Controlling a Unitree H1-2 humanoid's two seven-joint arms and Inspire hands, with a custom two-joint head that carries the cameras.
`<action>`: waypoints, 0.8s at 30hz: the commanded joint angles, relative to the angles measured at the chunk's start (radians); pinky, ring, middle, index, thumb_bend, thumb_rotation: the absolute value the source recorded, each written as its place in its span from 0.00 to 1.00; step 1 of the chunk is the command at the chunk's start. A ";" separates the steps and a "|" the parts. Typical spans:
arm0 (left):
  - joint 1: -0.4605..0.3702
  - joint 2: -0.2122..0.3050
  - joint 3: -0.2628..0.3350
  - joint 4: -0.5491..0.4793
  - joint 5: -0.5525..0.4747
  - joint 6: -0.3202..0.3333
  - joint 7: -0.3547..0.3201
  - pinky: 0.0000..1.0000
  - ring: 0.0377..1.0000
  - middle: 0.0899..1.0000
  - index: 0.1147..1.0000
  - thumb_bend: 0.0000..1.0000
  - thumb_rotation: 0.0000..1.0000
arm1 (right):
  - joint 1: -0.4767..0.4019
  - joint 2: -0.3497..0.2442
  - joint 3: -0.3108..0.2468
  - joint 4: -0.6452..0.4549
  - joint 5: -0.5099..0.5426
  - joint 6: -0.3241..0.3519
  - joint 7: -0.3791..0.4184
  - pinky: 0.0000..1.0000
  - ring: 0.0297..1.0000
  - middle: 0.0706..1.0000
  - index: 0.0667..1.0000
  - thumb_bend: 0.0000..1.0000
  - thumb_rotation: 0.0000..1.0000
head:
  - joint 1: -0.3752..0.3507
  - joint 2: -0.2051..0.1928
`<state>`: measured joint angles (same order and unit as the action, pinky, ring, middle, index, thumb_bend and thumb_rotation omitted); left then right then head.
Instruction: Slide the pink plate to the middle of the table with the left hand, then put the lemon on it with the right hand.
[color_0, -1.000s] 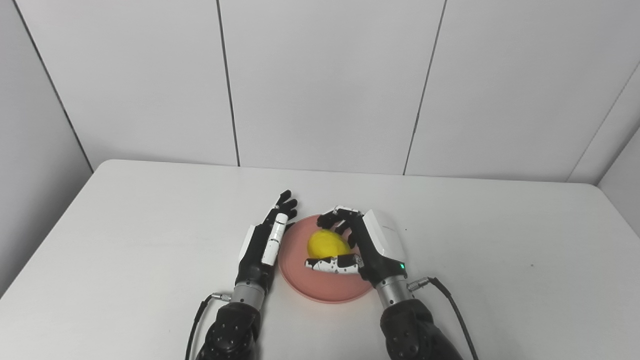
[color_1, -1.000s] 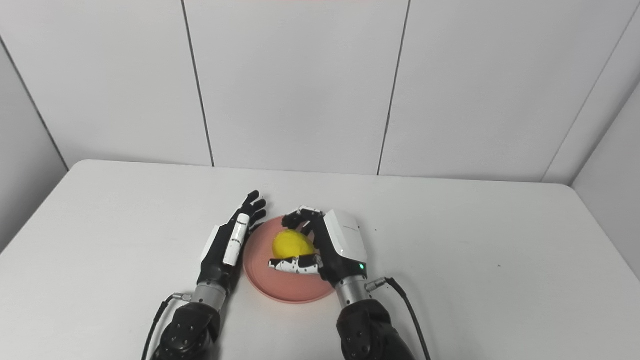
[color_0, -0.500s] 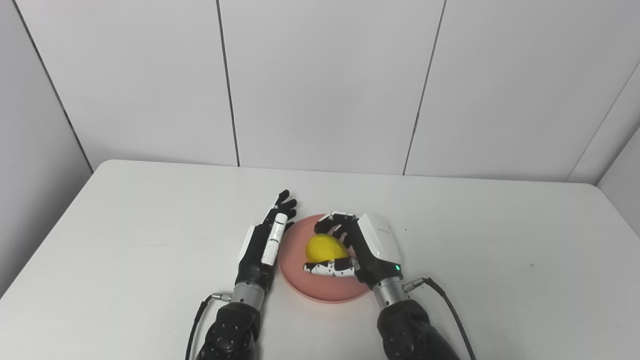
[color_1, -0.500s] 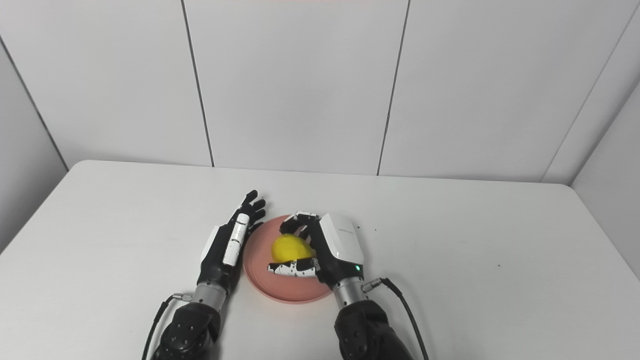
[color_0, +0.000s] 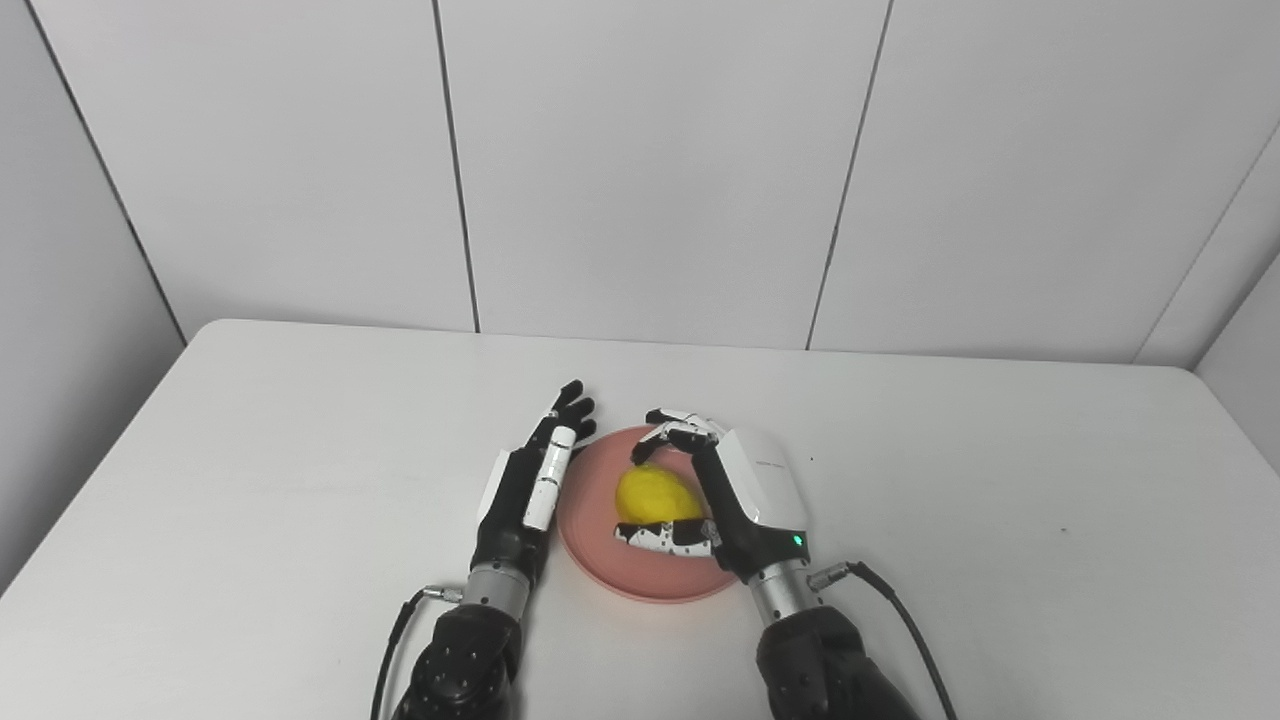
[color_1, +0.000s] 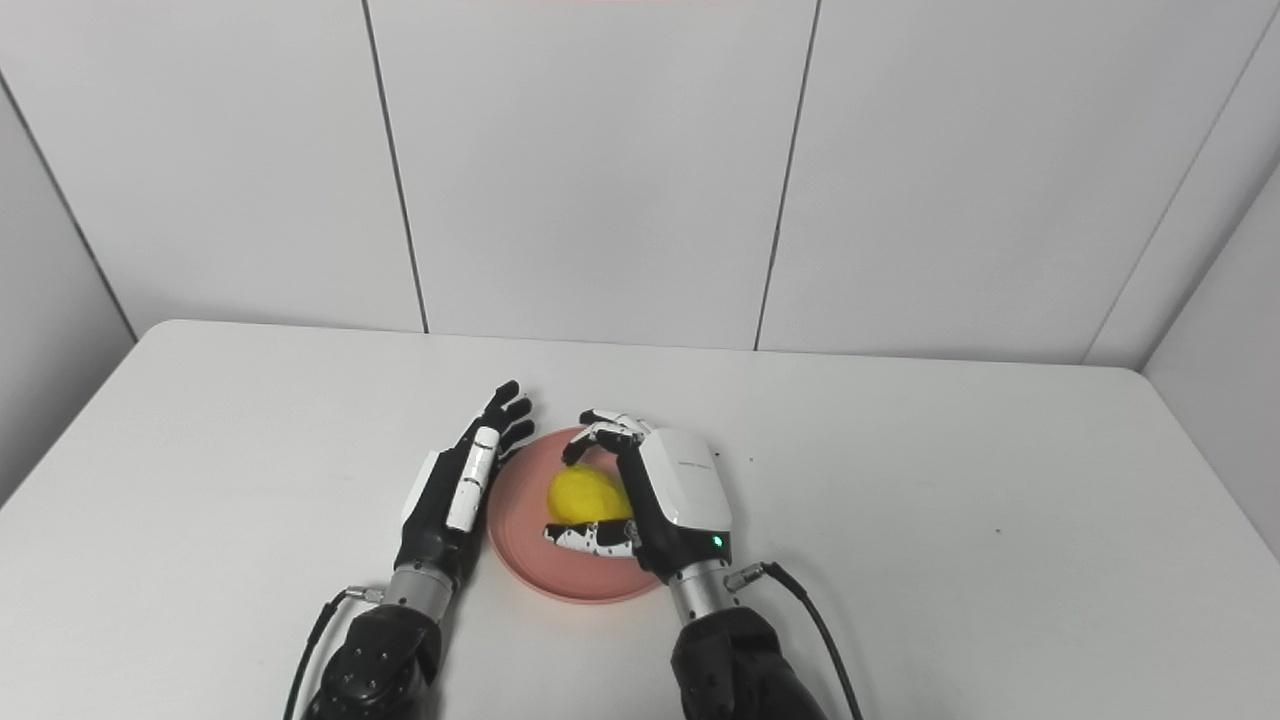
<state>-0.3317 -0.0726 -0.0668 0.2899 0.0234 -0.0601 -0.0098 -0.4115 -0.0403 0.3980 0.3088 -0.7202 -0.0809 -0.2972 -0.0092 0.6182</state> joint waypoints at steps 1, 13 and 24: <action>-0.012 -0.008 0.001 0.008 0.023 -0.002 0.026 0.85 0.88 0.89 0.88 0.56 1.00 | -0.011 -0.004 -0.009 -0.033 0.004 -0.053 -0.025 0.81 0.83 0.83 0.75 0.64 0.27 | 0.001 -0.001; -0.023 -0.014 0.022 0.031 0.046 -0.026 0.068 0.87 0.88 0.88 0.88 0.57 1.00 | 0.013 -0.033 -0.017 -0.076 0.060 -0.121 0.004 1.00 0.93 0.92 0.88 0.70 0.67 | -0.003 -0.002; -0.034 0.003 0.023 0.052 0.047 -0.045 0.054 0.96 0.93 0.95 0.95 0.55 1.00 | 0.032 -0.035 -0.102 -0.041 0.189 -0.234 0.001 0.89 0.94 0.96 0.96 0.69 0.95 | -0.007 -0.002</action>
<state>-0.3537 -0.0819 -0.0465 0.3269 0.0637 -0.0837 0.0390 -0.3586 -0.0771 0.3064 0.2820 -0.5395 -0.2552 -0.2823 -0.0169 0.6167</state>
